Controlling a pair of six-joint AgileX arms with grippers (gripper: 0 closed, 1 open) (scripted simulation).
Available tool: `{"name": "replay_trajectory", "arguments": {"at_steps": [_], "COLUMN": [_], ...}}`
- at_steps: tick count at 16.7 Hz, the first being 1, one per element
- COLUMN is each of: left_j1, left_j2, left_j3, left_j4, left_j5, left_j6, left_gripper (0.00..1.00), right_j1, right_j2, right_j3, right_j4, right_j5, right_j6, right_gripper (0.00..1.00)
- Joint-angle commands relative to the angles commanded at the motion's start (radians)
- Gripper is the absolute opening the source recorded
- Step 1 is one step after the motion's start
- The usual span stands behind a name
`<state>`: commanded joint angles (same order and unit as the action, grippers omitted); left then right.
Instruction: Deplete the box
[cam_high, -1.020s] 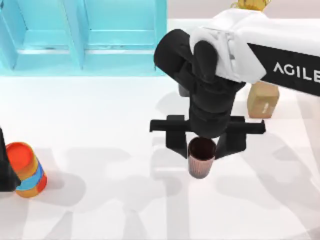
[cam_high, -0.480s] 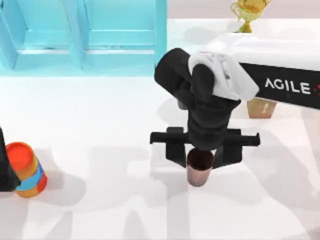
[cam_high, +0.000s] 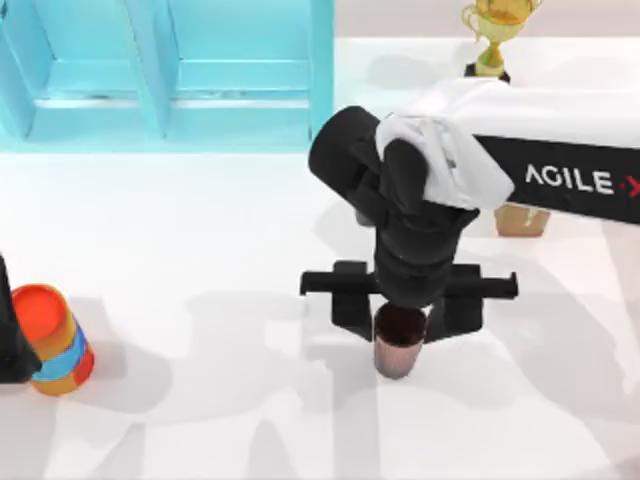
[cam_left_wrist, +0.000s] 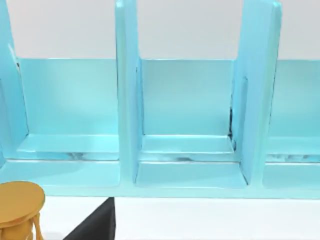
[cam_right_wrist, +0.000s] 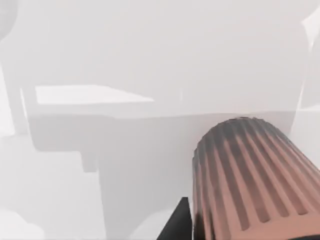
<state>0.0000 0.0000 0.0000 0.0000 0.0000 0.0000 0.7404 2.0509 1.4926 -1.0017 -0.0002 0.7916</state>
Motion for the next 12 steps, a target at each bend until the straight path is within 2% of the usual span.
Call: {"name": "replay_trajectory", "arguments": {"at_steps": [10, 12], "left_j1": [0.0, 0.0], "left_j2": [0.0, 0.0], "left_j3": [0.0, 0.0], "left_j4": [0.0, 0.0], "left_j5": [0.0, 0.0], "left_j6": [0.0, 0.0], "left_gripper": [1.0, 1.0], "right_j1": [0.0, 0.0], "right_j2": [0.0, 0.0], "right_j3": [0.0, 0.0], "right_j4": [0.0, 0.0], "right_j5": [0.0, 0.0], "right_j6": [0.0, 0.0], "right_gripper": [0.98, 1.0]}}
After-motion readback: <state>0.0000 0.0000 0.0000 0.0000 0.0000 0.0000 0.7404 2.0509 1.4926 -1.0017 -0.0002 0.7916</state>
